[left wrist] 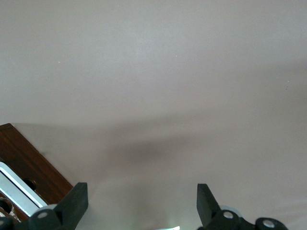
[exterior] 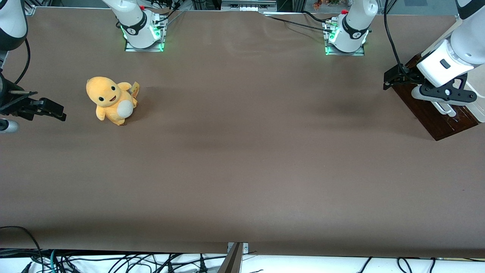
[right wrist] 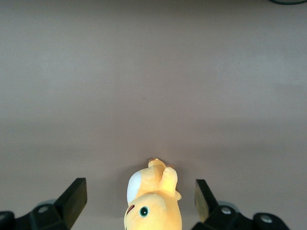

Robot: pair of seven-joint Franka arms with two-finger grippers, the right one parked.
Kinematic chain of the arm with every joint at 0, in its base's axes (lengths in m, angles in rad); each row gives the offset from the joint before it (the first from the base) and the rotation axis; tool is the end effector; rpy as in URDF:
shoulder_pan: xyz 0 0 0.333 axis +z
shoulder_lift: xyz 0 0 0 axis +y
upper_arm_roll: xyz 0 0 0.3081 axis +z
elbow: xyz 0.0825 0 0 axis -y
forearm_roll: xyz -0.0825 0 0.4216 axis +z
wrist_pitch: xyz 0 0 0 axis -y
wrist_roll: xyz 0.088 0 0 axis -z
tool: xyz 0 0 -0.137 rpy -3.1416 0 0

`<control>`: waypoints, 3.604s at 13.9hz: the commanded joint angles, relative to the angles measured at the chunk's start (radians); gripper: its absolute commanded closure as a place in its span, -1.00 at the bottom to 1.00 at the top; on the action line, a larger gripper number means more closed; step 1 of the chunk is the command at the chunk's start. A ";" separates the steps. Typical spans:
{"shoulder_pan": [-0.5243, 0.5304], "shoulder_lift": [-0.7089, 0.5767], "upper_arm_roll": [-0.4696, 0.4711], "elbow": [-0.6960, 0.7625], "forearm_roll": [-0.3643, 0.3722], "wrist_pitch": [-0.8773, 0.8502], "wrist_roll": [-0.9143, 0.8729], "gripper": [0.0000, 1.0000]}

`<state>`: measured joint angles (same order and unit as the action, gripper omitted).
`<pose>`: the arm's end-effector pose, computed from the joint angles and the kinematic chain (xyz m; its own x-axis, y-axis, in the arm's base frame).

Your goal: Open lower drawer with left arm only

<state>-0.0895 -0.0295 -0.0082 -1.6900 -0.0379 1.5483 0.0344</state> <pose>0.5695 -0.0612 0.5419 0.9851 -0.1319 -0.1106 -0.1280 -0.9909 0.0413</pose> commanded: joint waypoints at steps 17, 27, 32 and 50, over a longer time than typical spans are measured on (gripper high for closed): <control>-0.003 0.062 0.008 0.044 -0.004 -0.023 0.013 -1.00; -0.003 0.063 0.007 0.044 0.000 -0.050 0.004 -1.00; -0.003 0.063 0.008 0.039 0.004 -0.059 -0.001 -1.00; -0.045 0.503 -0.027 0.024 0.722 -0.396 -0.617 -1.00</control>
<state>-0.1304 0.4023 -0.0354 -1.6871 0.6323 1.1914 -0.4787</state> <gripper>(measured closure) 0.000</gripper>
